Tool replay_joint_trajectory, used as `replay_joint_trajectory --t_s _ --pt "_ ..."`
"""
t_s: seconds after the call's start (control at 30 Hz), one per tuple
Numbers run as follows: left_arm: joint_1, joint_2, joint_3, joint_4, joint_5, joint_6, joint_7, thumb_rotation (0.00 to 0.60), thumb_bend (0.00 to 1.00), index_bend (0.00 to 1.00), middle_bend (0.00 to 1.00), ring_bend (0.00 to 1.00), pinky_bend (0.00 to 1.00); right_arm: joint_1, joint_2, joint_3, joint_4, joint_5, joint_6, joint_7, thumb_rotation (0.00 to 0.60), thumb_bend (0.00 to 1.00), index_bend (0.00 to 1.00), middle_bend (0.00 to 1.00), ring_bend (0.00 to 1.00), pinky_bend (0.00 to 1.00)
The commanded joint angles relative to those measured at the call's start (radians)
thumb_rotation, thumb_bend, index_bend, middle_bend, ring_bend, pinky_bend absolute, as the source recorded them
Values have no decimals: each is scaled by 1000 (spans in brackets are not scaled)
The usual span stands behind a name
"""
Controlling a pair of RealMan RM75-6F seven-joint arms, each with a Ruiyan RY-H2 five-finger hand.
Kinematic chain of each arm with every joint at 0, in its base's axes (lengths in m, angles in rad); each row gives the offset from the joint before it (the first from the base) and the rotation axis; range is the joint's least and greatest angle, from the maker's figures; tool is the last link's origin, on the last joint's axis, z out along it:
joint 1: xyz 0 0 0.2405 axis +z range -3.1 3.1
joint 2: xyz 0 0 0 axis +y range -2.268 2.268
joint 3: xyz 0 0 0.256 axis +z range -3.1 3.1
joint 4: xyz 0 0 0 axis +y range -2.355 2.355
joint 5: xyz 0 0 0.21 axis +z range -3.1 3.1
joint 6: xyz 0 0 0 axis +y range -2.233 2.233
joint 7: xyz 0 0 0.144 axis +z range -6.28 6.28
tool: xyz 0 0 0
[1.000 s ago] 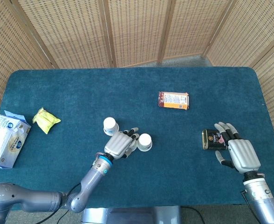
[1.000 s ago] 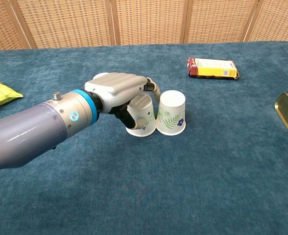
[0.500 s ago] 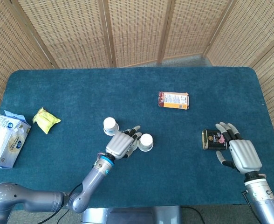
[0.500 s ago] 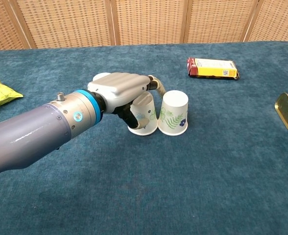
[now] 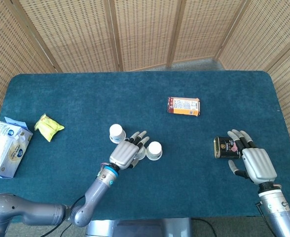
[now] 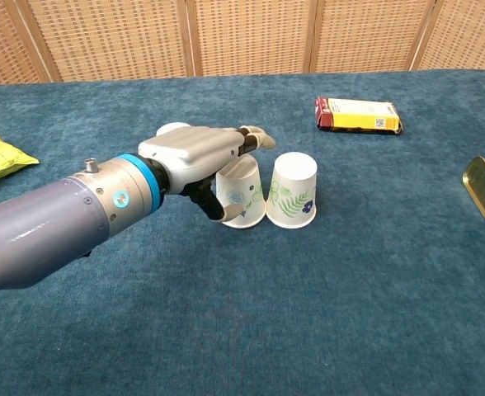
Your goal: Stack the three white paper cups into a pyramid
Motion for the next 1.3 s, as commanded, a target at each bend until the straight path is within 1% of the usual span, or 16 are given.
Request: replay_joint_trajectory --t_s 0.03,0.17,0.23,0.3,0.47,0.63,0.73,0.87,0.97,1.13,1.3 --pt "2 21 4 -27 -11 2 11 600 422 0 0 0 262 0 0 0 -2 -1 0 -2 600 446 29 9 0 411" --pt "7 52 3 -66 -5 15 12 600 421 0 0 0 131 1 -5 2 -5 0 -2 -4 600 446 28 12 0 410" --pt "8 72 -2 -91 -3 22 15 600 421 0 0 0 96 4 -10 3 -4 3 -6 -5 600 447 27 12 0 410" --pt "6 98 -4 -120 -8 23 26 600 422 0 0 0 73 6 -13 3 -4 4 -9 -8 600 449 25 12 0 410" --pt "4 211 -13 -236 -40 -8 20 600 421 0 0 0 9 12 -18 6 -1 7 -14 -21 600 448 21 12 0 411" --pt "15 332 -8 -327 -28 0 18 600 422 0 0 0 0 19 -29 8 6 16 -26 -27 600 450 21 12 0 411" --pt "19 409 -1 -362 -50 -2 22 600 422 0 0 0 0 28 -37 9 11 24 -39 -34 600 450 20 12 0 410" --pt "11 464 10 -353 -100 -36 12 600 422 0 0 0 0 36 -46 13 15 34 -48 -40 600 448 17 12 0 411" --pt "5 479 18 -326 -133 -57 -5 600 422 0 0 0 0 39 -50 15 16 38 -50 -42 600 448 14 12 0 410" --pt "-9 464 25 -264 -163 -95 -49 600 422 0 0 0 0 39 -55 16 17 44 -48 -41 600 450 14 12 0 410" --pt "-28 439 28 -218 -174 -98 -58 600 422 0 0 0 0 38 -58 16 16 48 -44 -41 600 449 14 12 0 411"
